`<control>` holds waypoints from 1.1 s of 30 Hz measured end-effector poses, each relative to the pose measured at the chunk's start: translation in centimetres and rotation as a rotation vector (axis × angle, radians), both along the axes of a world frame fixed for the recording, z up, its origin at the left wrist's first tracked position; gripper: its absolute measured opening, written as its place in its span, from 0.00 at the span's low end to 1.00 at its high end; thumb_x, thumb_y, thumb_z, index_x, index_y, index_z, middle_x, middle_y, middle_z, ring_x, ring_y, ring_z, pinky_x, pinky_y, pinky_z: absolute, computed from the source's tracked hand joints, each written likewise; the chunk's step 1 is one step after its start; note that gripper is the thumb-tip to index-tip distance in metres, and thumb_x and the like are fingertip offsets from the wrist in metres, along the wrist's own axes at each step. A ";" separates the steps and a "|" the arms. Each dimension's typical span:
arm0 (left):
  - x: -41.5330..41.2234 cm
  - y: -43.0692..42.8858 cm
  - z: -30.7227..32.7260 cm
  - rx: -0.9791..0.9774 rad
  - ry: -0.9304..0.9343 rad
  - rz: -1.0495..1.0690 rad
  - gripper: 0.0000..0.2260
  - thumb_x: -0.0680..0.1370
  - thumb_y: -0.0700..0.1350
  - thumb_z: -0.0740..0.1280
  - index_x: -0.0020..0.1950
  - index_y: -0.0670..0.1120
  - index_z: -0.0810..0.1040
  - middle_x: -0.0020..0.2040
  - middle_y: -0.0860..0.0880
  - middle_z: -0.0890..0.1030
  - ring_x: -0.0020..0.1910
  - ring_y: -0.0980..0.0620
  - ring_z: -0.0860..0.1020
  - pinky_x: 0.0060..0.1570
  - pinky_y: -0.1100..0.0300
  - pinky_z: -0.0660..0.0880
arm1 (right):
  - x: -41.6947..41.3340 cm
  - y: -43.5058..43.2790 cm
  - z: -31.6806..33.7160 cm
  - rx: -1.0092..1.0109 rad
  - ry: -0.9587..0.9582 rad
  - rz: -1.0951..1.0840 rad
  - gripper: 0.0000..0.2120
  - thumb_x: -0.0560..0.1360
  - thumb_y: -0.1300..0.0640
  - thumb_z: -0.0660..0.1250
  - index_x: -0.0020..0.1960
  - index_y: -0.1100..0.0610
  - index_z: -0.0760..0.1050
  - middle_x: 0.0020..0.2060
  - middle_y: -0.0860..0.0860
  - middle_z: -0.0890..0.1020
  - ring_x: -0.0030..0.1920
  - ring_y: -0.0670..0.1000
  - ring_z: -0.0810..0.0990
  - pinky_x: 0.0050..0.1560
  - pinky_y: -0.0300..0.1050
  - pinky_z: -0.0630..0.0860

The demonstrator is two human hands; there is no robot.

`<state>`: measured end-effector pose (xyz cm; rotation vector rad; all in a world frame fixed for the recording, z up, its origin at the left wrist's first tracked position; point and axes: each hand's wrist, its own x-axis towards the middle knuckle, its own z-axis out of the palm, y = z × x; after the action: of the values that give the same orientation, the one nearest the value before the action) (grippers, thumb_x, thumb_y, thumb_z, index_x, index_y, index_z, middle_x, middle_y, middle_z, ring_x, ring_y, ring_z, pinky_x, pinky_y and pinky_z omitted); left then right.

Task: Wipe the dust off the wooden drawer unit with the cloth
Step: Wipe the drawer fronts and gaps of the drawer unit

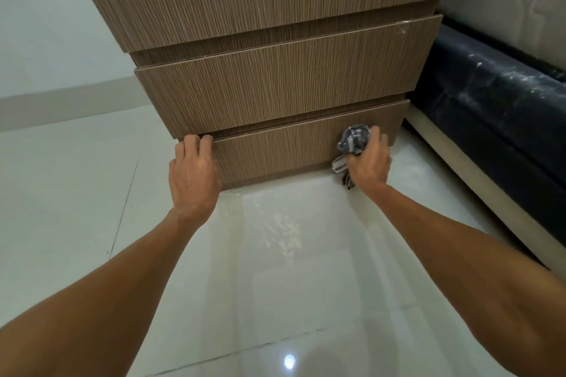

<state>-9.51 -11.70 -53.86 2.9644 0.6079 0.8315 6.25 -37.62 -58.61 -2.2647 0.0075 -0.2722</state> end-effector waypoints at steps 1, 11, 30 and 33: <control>0.0 0.0 0.0 -0.003 0.003 0.003 0.17 0.74 0.33 0.67 0.63 0.40 0.72 0.55 0.40 0.74 0.51 0.40 0.73 0.44 0.46 0.75 | 0.5 -0.6 0.2 0.033 0.027 -0.062 0.26 0.70 0.61 0.75 0.63 0.58 0.66 0.60 0.57 0.72 0.57 0.56 0.75 0.56 0.47 0.72; 0.0 0.6 -0.3 0.032 -0.028 -0.023 0.17 0.73 0.31 0.67 0.61 0.40 0.72 0.53 0.41 0.74 0.49 0.40 0.73 0.40 0.48 0.75 | 4.1 -3.1 0.1 0.863 0.508 -0.473 0.22 0.74 0.62 0.68 0.66 0.56 0.69 0.57 0.55 0.79 0.47 0.55 0.82 0.40 0.47 0.81; -0.2 2.0 -1.4 0.045 -0.093 -0.088 0.21 0.71 0.32 0.67 0.62 0.43 0.73 0.55 0.43 0.75 0.50 0.43 0.73 0.44 0.51 0.73 | -6.9 15.6 -3.0 1.270 0.738 -0.217 0.14 0.70 0.77 0.63 0.43 0.59 0.70 0.40 0.58 0.80 0.37 0.59 0.82 0.45 0.58 0.81; -0.3 2.2 -1.4 0.046 -0.105 -0.105 0.23 0.69 0.31 0.68 0.63 0.43 0.73 0.56 0.43 0.75 0.50 0.43 0.73 0.44 0.52 0.73 | -8.3 18.6 -3.5 1.271 0.762 -0.156 0.13 0.69 0.77 0.63 0.46 0.63 0.74 0.44 0.62 0.82 0.41 0.62 0.83 0.45 0.62 0.81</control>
<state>-9.79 -9.51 -55.24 2.9400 0.4311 0.9966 -2.04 -18.98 -62.12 -0.9788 0.5825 0.4369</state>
